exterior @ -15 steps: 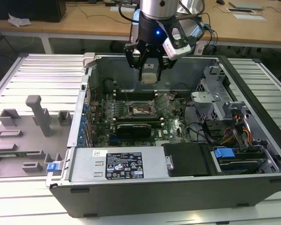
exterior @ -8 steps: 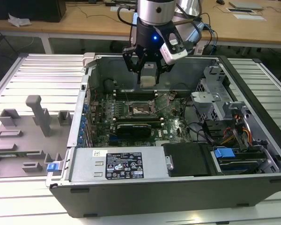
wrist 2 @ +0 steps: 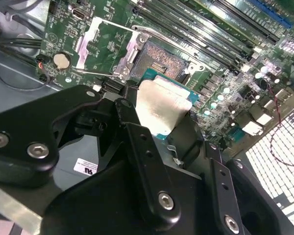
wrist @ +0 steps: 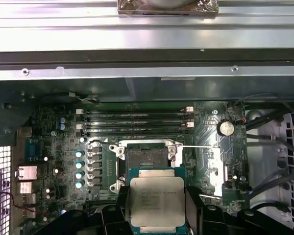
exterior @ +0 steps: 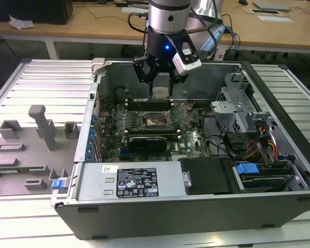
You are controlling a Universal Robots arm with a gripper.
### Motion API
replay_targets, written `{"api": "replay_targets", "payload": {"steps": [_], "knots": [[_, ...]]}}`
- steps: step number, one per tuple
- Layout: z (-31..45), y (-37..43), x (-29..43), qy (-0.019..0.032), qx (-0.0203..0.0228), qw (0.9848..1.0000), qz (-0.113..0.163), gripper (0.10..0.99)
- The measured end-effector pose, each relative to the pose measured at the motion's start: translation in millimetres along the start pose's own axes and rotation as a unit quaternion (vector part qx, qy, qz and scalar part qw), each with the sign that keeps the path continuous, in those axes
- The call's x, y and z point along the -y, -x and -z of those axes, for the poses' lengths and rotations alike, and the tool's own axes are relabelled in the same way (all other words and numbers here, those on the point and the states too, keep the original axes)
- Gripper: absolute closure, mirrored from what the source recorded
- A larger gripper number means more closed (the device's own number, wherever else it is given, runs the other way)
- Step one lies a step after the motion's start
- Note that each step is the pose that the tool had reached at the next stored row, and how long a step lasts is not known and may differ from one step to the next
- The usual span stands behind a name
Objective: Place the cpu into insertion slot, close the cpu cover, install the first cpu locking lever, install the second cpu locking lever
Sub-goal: 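Place the cpu into insertion slot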
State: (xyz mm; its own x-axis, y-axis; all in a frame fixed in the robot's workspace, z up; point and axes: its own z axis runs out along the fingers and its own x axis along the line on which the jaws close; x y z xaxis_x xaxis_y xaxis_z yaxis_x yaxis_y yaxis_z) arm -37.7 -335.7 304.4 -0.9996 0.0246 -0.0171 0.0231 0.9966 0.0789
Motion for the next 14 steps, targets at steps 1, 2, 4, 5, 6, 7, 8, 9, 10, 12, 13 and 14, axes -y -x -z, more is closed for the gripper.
{"api": "replay_targets", "payload": {"steps": [1, 2, 4, 5, 6, 7, 8, 9, 10, 12, 13, 14], "knots": [[-1.4, -0.3, -0.6, -0.0009, 0.0, 1.0, 0.0, 0.549], [-3.9, -0.6, -1.6, -0.0023, 0.0001, 1.0, 0.0, 0.549], [-6.5, -0.6, -1.7, -0.003, 0.001, 0.9999, -0.012, 0.549], [-7.1, -0.6, -1.7, -0.0032, 0.0016, 0.9998, -0.02, 0.549], [-8.2, -0.7, -1.6, -0.0034, 0.0028, 0.9994, -0.036, 0.549], [-9.8, -0.7, -1.5, -0.0038, 0.0045, 0.9983, -0.058, 0.549], [-10.8, -0.7, -1.4, -0.004, 0.0055, 0.9974, -0.072, 0.549], [-11.6, -0.7, -1.3, -0.0042, 0.0063, 0.9966, -0.082, 0.549], [-12.2, -0.7, -1.3, -0.0043, 0.007, 0.9958, -0.091, 0.549], [-14.0, -0.7, -1.1, -0.0048, 0.0089, 0.9931, -0.117, 0.549], [-14.8, -0.8, -1.0, -0.005, 0.0099, 0.9916, -0.129, 0.549], [-15.9, -0.8, -1.0, -0.0053, 0.0111, 0.9894, -0.145, 0.549]]}}
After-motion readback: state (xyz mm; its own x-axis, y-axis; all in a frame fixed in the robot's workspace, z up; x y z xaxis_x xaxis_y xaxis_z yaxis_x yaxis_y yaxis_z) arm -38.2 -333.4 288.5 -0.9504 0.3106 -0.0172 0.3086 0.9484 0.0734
